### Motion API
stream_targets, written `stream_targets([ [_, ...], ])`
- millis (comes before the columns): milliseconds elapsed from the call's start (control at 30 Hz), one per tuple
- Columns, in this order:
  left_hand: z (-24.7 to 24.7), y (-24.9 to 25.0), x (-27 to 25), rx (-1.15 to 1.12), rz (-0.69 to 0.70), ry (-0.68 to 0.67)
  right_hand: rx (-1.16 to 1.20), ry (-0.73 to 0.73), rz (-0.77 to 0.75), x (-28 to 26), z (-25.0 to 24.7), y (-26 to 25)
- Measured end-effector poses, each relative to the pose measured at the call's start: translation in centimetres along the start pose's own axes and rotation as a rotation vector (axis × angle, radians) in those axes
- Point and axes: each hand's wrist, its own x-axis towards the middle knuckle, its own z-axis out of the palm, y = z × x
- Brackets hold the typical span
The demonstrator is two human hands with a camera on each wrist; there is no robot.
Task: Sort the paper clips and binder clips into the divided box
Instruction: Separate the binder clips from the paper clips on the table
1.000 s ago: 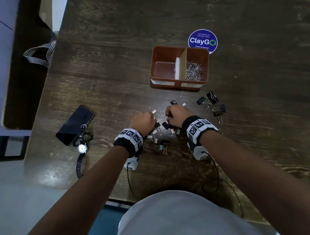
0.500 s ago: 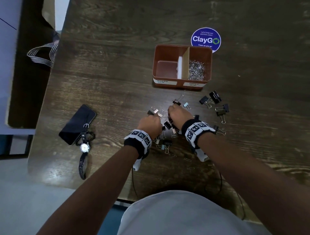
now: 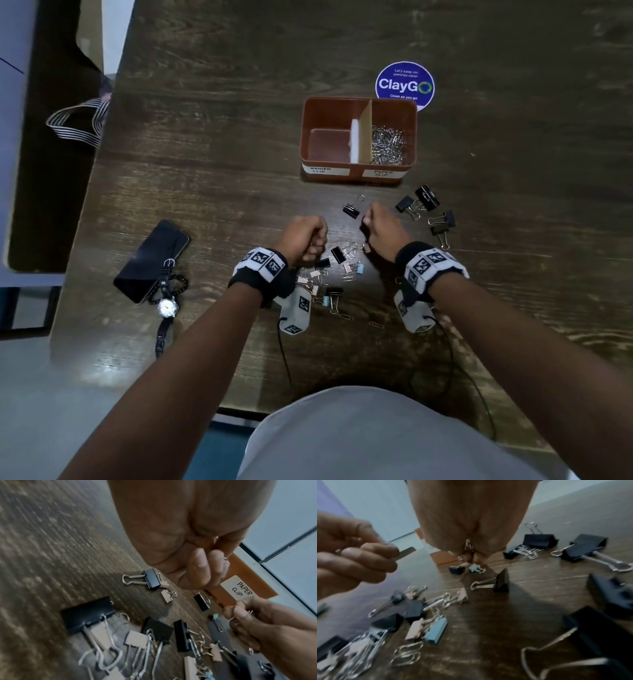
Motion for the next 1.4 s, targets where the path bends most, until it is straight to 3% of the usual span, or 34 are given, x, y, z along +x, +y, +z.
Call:
stream_targets([
  [100, 0.4, 0.2, -0.1, -0.087, 0.022, -0.169, 0.201, -0.085, 0.056, -0.5, -1.4, 1.6],
  [200, 0.8, 0.0, -0.1, -0.140, -0.006, -0.248, 0.320, -0.154, 0.144, -1.2, -2.1, 2.3],
  [267, 1.5, 0.0, 0.1, -0.099, -0.087, -0.221, 0.398, -0.193, 0.196, -1.7, -2.3, 2.2],
  [333, 2.4, 0.0, 0.2, 0.141, -0.146, -0.121, 0.454, -0.264, 0.231, -2.4, -2.5, 1.6],
  [433, 3.0, -0.6, 0.3, 0.533, -0.104, -0.065, 0.317, -0.310, 0.202, -2.5, -1.6, 1.5],
  [600, 2.8, -1.8, -0.1, 0.799, -0.087, -0.064, -0.172, -0.261, -0.005, -2.8, 0.0, 0.8],
  [767, 2.9, -2.5, -1.3, 1.166, 0.025, 0.098, -0.444, -0.120, -0.078, -2.8, 1.2, -1.1],
  [967, 0.6, -3.6, -2.4, 1.252, 0.157, 0.214, -0.436, -0.068, -0.004, -2.2, 2.5, -2.6],
  [1133, -1.0, -4.8, -3.4, 1.362, 0.296, 0.163, -0.383, -0.049, 0.044, -3.1, 3.6, -2.5],
  [1300, -0.6, -5.4, -3.7, 1.461, 0.407, 0.019, -0.428, -0.143, -0.033, -3.9, 2.9, -1.3],
  [1400, -0.4, -5.3, -3.7, 1.441, 0.421, 0.097, -0.289, -0.209, -0.042, -4.3, 2.1, 0.3],
])
